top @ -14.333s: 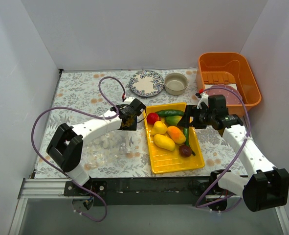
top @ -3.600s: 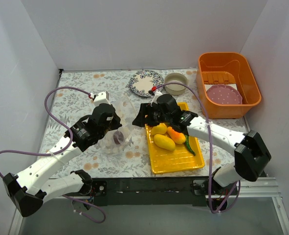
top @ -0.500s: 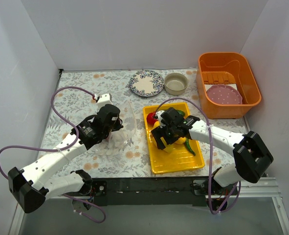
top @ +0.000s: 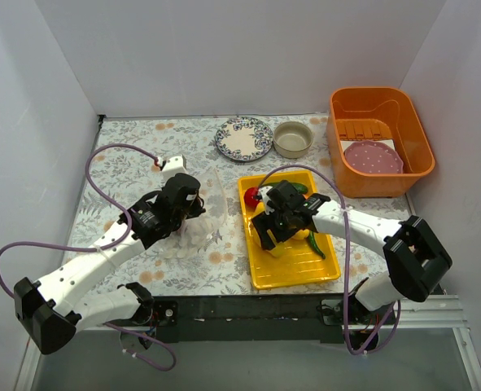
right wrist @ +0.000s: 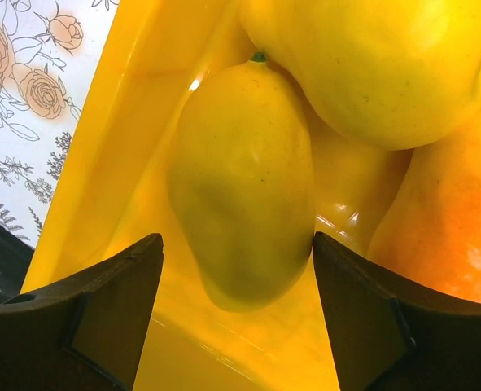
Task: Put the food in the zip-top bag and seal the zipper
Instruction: Pick up the fake fruit from the bin.
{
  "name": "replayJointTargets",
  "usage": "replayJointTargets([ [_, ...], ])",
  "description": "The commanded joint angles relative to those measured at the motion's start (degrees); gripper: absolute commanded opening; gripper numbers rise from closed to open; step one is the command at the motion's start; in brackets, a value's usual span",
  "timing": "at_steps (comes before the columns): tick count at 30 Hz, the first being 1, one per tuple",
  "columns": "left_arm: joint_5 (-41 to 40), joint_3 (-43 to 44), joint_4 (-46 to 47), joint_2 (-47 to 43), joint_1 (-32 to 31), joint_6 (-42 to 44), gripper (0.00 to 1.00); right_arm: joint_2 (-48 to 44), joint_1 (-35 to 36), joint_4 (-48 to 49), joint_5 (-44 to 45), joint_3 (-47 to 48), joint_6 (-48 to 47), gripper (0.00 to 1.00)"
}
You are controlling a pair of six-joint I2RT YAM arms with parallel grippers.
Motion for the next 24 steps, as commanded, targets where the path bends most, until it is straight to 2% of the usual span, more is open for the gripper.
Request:
replayJointTargets([
  [1,-0.3,-0.9,-1.2,-1.9,0.1,-1.3,0.00,1.6,0.0,1.5,-0.8,0.4,0.9,0.80],
  [6,0.5,-2.5,0.0,-4.9,0.1,-1.9,0.00,3.1,-0.1,1.8,-1.3,0.3,1.4,0.74],
  [14,1.1,-1.7,1.1,-3.6,0.0,-1.7,0.00,4.1,-0.1,0.5,-1.9,0.9,1.4,0.52],
  [16,1.3,-1.0,1.4,-3.3,0.0,-1.3,0.00,3.8,-0.1,0.6,-2.1,0.4,1.4,0.50],
  [18,1.3,-0.7,1.4,-3.3,0.0,-1.3,0.00,2.8,-0.1,1.1,-2.7,-0.2,1.6,0.39],
  [19,1.3,-0.6,1.4,-3.2,0.1,-1.5,0.00,2.4,-0.1,1.4,-3.0,-0.3,1.6,0.38],
  [20,1.3,-0.6,1.3,-3.3,0.0,-1.6,0.00,1.6,0.0,1.6,-3.3,-0.4,1.7,0.34],
  [21,1.3,-0.5,1.4,-3.3,0.1,-1.6,0.00,1.0,-0.1,1.7,-3.5,-0.4,1.8,0.21],
  [22,1.2,-0.6,1.5,-3.4,0.1,-1.3,0.00,0.6,-0.1,1.7,-3.8,-0.4,1.9,0.16],
  [24,1.1,-0.7,1.9,-3.9,0.0,-1.0,0.00,-0.6,-0.1,1.4,-3.7,0.1,2.0,0.15],
])
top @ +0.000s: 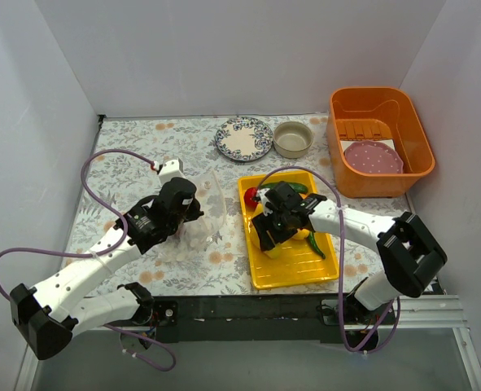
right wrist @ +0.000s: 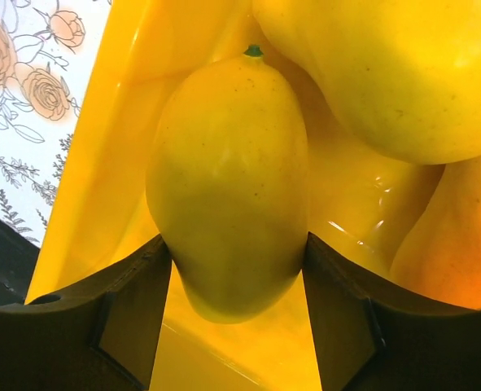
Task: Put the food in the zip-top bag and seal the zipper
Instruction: Pick up the fake fruit from the bin.
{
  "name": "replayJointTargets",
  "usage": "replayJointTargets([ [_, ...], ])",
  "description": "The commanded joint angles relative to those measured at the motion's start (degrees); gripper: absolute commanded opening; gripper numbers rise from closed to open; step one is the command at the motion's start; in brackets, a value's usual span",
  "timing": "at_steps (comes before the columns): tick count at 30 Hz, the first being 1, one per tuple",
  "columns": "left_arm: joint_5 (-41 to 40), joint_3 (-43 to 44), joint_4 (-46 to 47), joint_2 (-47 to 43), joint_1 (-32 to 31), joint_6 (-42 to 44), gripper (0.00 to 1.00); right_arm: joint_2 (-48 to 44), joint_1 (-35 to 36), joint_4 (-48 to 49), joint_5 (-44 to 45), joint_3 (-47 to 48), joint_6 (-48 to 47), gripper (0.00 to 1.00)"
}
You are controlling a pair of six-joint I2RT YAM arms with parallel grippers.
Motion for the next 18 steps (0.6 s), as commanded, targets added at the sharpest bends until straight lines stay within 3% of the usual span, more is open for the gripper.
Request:
replayJointTargets([
  [1,-0.1,1.8,1.2,-1.0,0.1,0.8,0.00,-3.9,-0.1,0.1,-1.2,0.5,0.7,0.15],
  [5,0.0,2.4,1.0,-0.5,0.0,0.6,0.00,-5.4,-0.1,-1.8,1.9,2.0,1.6,0.06],
  [18,2.1,1.3,2.2,-1.5,0.0,0.1,0.00,-11.2,0.0,-0.4,2.8,5.0,7.1,0.06],
])
